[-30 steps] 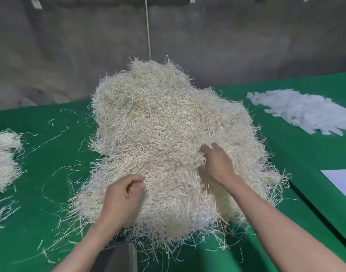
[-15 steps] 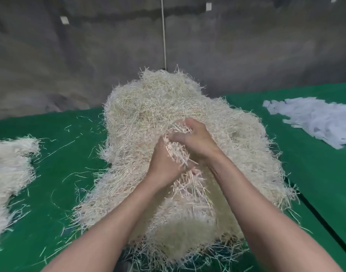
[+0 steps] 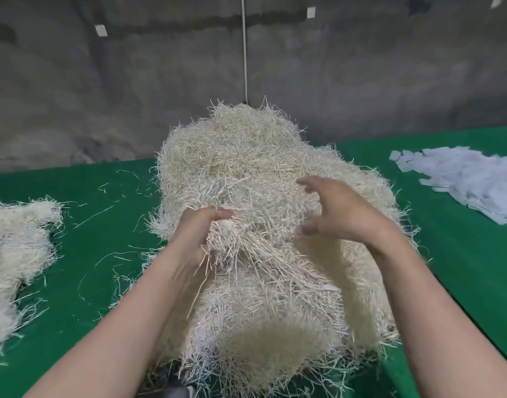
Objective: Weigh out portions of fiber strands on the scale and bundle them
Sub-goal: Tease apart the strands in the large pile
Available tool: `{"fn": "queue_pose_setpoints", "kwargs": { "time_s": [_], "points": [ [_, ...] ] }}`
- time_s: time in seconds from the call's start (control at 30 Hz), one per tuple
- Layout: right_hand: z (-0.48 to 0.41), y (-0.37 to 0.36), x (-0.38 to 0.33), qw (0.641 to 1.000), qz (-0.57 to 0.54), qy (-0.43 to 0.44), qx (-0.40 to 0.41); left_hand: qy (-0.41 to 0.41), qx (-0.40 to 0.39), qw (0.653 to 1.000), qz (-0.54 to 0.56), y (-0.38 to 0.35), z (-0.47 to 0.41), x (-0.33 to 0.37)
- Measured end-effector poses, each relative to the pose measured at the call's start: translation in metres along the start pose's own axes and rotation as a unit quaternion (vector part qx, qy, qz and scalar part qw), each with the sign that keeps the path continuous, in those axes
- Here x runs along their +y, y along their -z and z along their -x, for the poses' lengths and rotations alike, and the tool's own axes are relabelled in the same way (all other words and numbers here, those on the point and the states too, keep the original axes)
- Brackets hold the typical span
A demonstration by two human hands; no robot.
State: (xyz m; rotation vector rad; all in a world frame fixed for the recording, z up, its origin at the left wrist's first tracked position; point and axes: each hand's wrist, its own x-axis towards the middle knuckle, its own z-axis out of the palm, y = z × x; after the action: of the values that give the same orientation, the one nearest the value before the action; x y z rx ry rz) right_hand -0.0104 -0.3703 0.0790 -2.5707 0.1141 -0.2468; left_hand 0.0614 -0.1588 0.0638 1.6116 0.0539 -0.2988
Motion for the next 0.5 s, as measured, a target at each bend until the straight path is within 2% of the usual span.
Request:
{"fn": "queue_pose_setpoints", "kwargs": {
  "time_s": [0.03, 0.1, 0.17, 0.2, 0.23, 0.27, 0.33, 0.4, 0.43, 0.47, 0.5],
  "points": [
    [-0.001, 0.001, -0.015, 0.997, -0.053, 0.056, 0.008, -0.006, -0.009, 1.000, 0.003, 0.001, 0.003, 0.002],
    [-0.003, -0.016, -0.032, 0.983, -0.120, 0.115, -0.076, -0.018, -0.018, 1.000, 0.012, 0.005, 0.007, 0.008],
    [-0.004, -0.042, -0.027, 0.972, 0.009, 0.066, -0.226, -0.031, -0.014, 0.999, 0.023, 0.013, 0.006, 0.015],
    [-0.004, -0.050, -0.017, 0.950, 0.092, 0.015, -0.297, -0.034, 0.000, 0.999, 0.025, 0.018, 0.004, 0.019],
    [-0.004, -0.050, -0.009, 0.929, 0.145, -0.025, -0.340, -0.038, 0.018, 0.999, 0.022, 0.025, 0.002, 0.021],
    [-0.004, -0.043, -0.003, 0.925, 0.155, -0.043, -0.344, -0.041, 0.033, 0.999, 0.011, 0.031, -0.001, 0.022],
    [-0.003, -0.020, 0.000, 0.964, 0.083, -0.032, -0.250, -0.037, 0.040, 0.998, -0.015, 0.037, -0.005, 0.020],
    [-0.001, -0.002, -0.017, 0.998, -0.018, 0.028, -0.059, -0.030, 0.022, 0.999, -0.013, 0.033, -0.005, 0.018],
    [-0.003, -0.001, -0.028, 0.992, -0.095, 0.080, 0.015, -0.028, 0.013, 0.999, -0.009, 0.030, -0.001, 0.019],
    [-0.003, -0.005, -0.043, 0.975, -0.186, 0.118, 0.029, -0.027, 0.012, 1.000, -0.003, 0.027, 0.003, 0.021],
    [-0.005, -0.017, -0.054, 0.960, -0.252, 0.120, -0.009, -0.024, 0.013, 1.000, 0.009, 0.024, 0.006, 0.024]
  ]
}}
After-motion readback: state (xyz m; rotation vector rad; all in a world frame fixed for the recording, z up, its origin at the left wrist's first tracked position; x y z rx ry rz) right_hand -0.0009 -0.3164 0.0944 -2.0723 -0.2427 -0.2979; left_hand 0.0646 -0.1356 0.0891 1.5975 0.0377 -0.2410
